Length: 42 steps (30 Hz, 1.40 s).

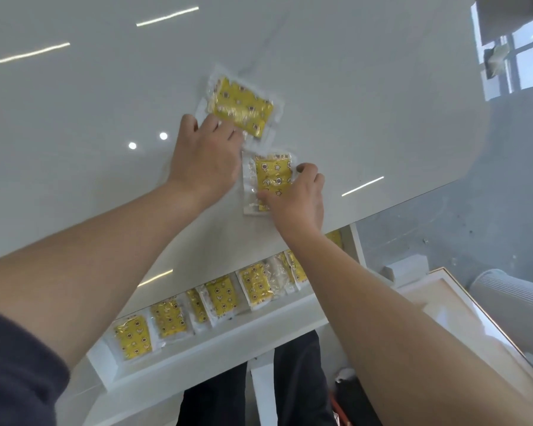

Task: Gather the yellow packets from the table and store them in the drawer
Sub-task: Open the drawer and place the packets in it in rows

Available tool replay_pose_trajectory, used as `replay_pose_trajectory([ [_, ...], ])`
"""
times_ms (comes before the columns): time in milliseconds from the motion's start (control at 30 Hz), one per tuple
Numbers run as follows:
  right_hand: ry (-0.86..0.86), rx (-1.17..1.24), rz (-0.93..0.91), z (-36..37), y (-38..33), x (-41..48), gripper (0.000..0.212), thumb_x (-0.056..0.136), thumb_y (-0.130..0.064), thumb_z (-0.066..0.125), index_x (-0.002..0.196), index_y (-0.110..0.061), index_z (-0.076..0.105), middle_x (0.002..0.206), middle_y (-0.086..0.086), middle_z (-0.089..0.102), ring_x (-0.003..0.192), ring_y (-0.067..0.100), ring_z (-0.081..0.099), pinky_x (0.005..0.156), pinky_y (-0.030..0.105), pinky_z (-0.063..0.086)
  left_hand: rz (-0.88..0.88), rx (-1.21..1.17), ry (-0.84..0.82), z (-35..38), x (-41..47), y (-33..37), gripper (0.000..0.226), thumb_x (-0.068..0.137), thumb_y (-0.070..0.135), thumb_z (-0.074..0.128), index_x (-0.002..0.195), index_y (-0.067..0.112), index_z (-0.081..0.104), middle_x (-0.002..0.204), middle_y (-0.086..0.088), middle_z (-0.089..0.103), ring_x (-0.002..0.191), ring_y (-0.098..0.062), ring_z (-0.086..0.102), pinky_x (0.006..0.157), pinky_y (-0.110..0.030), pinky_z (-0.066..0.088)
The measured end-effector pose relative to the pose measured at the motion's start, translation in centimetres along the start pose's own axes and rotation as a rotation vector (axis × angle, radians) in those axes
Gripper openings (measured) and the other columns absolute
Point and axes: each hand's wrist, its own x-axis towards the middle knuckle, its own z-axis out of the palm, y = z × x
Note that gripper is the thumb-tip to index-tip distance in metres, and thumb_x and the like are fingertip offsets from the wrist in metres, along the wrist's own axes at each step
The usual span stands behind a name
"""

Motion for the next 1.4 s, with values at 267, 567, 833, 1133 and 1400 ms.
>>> replay_pose_trajectory([
  [267, -0.031, 0.102, 0.095, -0.7, 0.8, -0.1, 0.071, 0.075, -0.040, 0.079, 0.127, -0.021, 0.033, 0.115, -0.003, 0.054, 0.096, 0.022, 0.056, 0.078, 0.040, 0.051, -0.140, -0.212, -0.181, -0.3, 1.9, -1.0, 0.061, 0.083, 0.035, 0.068, 0.135, 0.014, 0.042, 0.138, -0.009, 0.043, 0.128, -0.030, 0.038, 0.100, -0.047, 0.029],
  [567, -0.178, 0.333, 0.058, -2.4, 4.8, -1.0, 0.052, 0.089, -0.028, 0.068, 0.132, -0.018, 0.041, 0.116, -0.003, 0.052, 0.096, 0.015, 0.050, 0.076, 0.030, 0.044, -0.179, -0.122, -0.399, -1.5, -0.6, 2.9, 0.054, 0.078, 0.056, 0.067, 0.108, 0.013, 0.053, 0.103, -0.008, 0.057, 0.096, -0.030, 0.053, 0.085, -0.040, 0.035],
  [833, -0.489, 0.362, -0.070, -3.7, 14.6, -3.3, 0.015, 0.088, -0.014, 0.069, 0.095, -0.019, 0.057, 0.089, -0.003, 0.073, 0.078, 0.006, 0.071, 0.062, 0.022, 0.055, -0.550, -0.755, -0.397, -0.5, -13.2, 11.3, 0.032, 0.095, 0.037, 0.053, 0.075, 0.016, 0.042, 0.064, -0.001, 0.047, 0.057, -0.019, 0.044, 0.051, -0.030, 0.029],
  [1133, -0.647, 0.123, -0.086, 3.9, 19.0, -5.6, 0.022, 0.092, -0.020, 0.062, 0.110, -0.015, 0.050, 0.094, 0.008, 0.062, 0.091, 0.029, 0.064, 0.078, 0.045, 0.059, -1.248, -0.938, -0.480, 7.1, -27.3, 12.2, 0.021, 0.093, 0.024, 0.060, 0.084, 0.007, 0.050, 0.084, -0.012, 0.053, 0.086, -0.035, 0.059, 0.066, -0.038, 0.043],
  [1400, -0.650, -0.119, -0.287, 13.5, 15.4, -7.1, 0.008, 0.091, -0.018, 0.058, 0.087, -0.019, 0.052, 0.077, -0.003, 0.051, 0.068, 0.014, 0.051, 0.061, 0.029, 0.045, -1.209, -0.878, -0.584, 10.8, -30.8, 5.7, 0.037, 0.091, 0.022, 0.064, 0.123, 0.004, 0.056, 0.114, -0.011, 0.061, 0.105, -0.033, 0.059, 0.087, -0.038, 0.047],
])
